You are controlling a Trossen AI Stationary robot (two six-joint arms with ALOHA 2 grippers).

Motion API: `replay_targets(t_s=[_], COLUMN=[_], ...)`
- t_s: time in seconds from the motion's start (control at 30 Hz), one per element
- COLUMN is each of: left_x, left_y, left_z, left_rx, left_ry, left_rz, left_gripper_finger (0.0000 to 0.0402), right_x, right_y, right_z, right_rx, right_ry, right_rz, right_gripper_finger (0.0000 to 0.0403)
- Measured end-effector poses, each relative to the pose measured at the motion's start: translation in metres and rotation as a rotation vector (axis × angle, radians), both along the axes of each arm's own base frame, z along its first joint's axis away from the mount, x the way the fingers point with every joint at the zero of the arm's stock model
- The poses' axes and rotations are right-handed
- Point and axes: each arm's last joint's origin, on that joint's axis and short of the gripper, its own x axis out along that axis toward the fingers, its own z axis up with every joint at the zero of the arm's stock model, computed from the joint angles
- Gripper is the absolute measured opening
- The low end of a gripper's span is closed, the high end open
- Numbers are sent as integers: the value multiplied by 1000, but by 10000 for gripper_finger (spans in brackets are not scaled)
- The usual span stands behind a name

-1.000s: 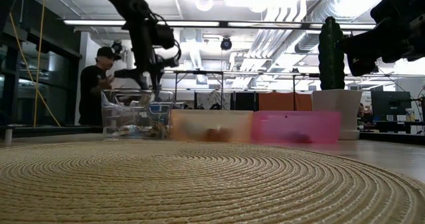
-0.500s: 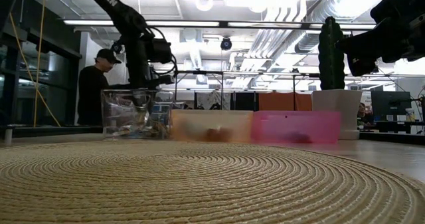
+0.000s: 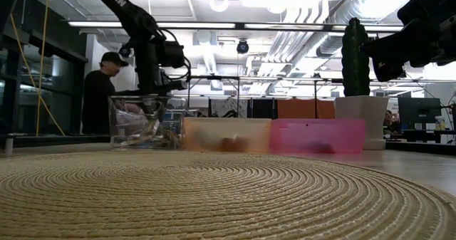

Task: Pick and place Granola Bars by type
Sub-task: Put the yellow granola bar into the transparent bin, then return to Home Position

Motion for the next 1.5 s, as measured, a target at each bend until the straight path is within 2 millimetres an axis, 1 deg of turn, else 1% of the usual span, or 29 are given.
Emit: replay_targets(t_s=[0.07,0.13,0.43,0.5,0.6,0.77,0.87,0.97,1.1,1.2,1.3,1.4,1.5], left_x=[0,1,1,1,2,10,18,26,40,52,63,75,84], left_y=[0,-1,0,0,0,-9,-19,-33,-58,-80,-104,-128,-150], left_z=[0,0,0,1,9,33,53,72,98,118,134,144,149], left_rx=[-8,-11,-5,1,29,119,201,263,334,403,449,494,516], left_ry=[-10,-15,-18,-27,-78,-214,-321,-435,-579,-669,-753,-846,-913], left_rz=[-27,-40,-54,-56,-86,-175,-244,-321,-460,-593,-774,-937,-1034], left_gripper_finger=[110,126,250,264,267,245,226,205,169,137,102,66,27], right_x=[0,0,0,0,0,0,0,0,0,0,0,0,0], right_y=[0,0,0,0,0,0,0,0,0,0,0,0,0], right_z=[0,0,0,0,0,0,0,0,0,0,0,0,0], right_rx=[0,0,0,0,0,0,0,0,0,0,0,0,0], right_ry=[0,0,0,0,0,0,0,0,0,0,0,0,0], right_rz=[0,0,0,0,0,0,0,0,0,0,0,0,0], right_gripper_finger=[0,0,0,0,0,0,0,0,0,0,0,0,0])
